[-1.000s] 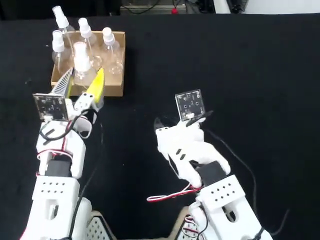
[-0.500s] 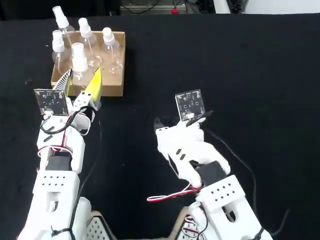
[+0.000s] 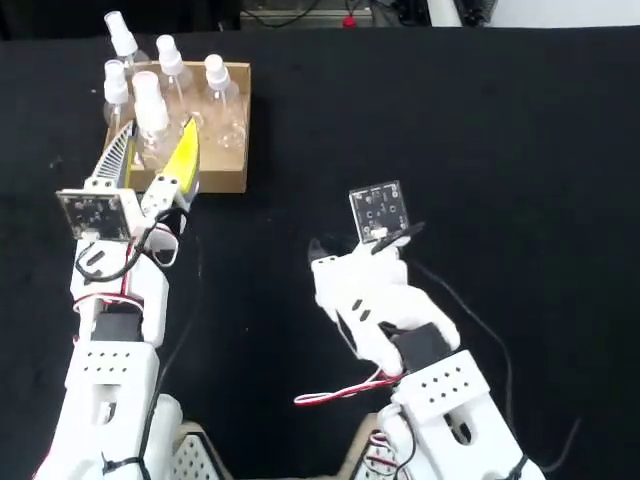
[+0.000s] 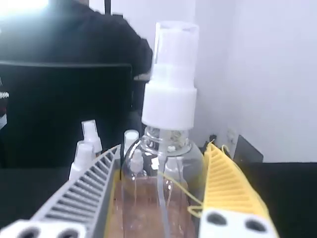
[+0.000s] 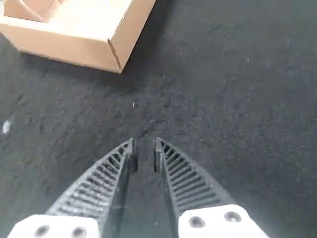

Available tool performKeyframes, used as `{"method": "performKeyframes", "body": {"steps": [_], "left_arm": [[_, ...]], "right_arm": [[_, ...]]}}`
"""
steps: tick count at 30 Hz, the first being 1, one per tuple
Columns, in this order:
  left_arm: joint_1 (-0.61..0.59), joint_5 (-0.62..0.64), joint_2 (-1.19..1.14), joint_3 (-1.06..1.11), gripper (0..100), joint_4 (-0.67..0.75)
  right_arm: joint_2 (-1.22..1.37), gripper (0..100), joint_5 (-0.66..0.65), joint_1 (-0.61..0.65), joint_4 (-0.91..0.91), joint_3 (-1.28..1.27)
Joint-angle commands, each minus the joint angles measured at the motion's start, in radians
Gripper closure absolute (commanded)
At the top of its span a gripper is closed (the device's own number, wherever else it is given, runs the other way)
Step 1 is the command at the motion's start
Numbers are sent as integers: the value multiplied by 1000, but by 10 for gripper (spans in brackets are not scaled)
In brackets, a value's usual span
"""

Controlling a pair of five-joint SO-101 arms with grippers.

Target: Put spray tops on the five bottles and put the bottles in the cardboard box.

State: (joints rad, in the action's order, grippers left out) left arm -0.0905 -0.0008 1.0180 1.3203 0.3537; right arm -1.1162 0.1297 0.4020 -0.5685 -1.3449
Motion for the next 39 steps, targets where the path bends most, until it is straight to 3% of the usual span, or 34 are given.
{"method": "performKeyframes", "body": {"steps": [1, 14, 27, 39], "left_arm": [[-4, 0, -3, -61, 800, 32], [-10, 0, -387, -288, 800, 40], [-64, 0, -812, -344, 800, 571], [-91, 2, -1123, -541, 805, 701]], "right_arm": [[4, 938, 0, 15, 51, 2], [2, 938, 0, 17, 49, 2], [2, 937, 0, 17, 49, 4], [2, 936, 0, 17, 49, 7]]}}
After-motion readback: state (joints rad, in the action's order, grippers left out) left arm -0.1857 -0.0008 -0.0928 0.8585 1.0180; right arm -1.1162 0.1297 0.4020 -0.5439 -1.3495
